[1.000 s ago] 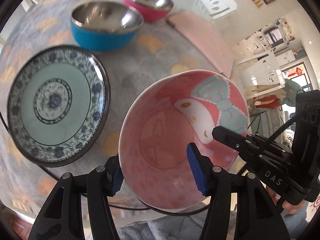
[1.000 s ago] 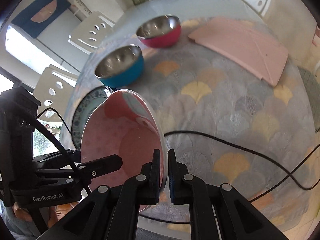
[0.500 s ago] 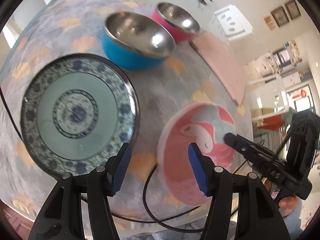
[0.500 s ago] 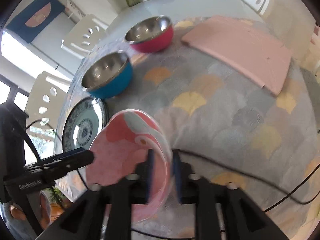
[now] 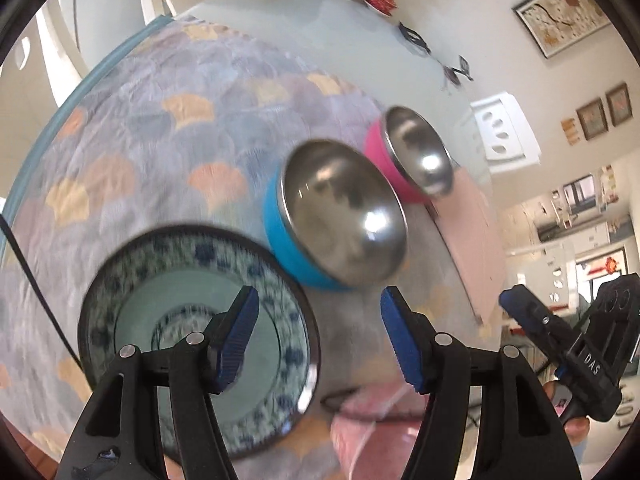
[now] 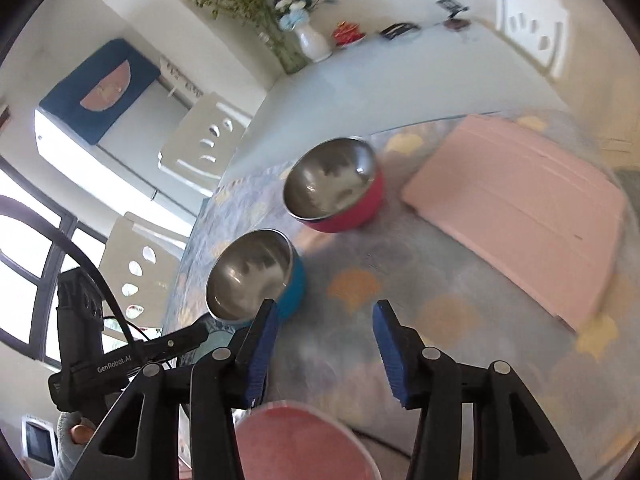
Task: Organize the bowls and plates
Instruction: 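Move the right gripper to the blue steel bowl and grasp its rim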
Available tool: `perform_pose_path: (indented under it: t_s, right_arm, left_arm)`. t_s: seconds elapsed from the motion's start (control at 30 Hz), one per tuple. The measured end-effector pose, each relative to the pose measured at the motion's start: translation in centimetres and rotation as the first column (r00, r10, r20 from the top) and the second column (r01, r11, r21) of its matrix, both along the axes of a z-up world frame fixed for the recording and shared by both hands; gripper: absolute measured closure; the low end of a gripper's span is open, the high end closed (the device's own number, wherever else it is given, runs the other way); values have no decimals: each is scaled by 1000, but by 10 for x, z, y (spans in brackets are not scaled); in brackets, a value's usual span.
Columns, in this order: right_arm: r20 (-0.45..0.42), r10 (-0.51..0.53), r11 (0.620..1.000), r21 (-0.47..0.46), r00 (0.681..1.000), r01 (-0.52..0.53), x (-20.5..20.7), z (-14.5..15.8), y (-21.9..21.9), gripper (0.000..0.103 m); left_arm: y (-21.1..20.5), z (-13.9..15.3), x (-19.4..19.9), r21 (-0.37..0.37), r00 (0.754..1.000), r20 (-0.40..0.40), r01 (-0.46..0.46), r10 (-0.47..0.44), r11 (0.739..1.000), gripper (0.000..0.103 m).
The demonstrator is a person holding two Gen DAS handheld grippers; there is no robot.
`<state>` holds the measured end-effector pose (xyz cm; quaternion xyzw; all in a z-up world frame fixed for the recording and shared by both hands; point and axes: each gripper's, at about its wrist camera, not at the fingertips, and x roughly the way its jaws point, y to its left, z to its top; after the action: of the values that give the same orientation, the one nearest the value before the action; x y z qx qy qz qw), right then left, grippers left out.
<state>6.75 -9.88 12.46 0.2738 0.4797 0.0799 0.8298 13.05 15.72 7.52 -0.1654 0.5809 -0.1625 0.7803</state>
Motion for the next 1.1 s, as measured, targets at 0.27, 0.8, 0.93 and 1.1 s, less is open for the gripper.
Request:
perform_pose_path:
  t_s: [0.27,0.8,0.93,1.1]
  right_arm:
    - [-122,165,986,38,979,-161,79,-45,42,56]
    - [-220,254,966,12,942,-258,103,-74,59,94]
    - [-160,247,969,27,956,-246,94,-54,56,94]
    - [-79,231,973,-1,970,-232,72,-17,55,94]
  left_arm:
    - [-4,-23,38,35,998,-43,-38,40,999,41]
    - [-14,-26,37,24,999,-50,9,-8,1000,64]
    - [-9,-9,27,-12,1000,-19,-1,1,1000,64]
    - [-11,15,12,-14,999,41,27,-26,1000,64]
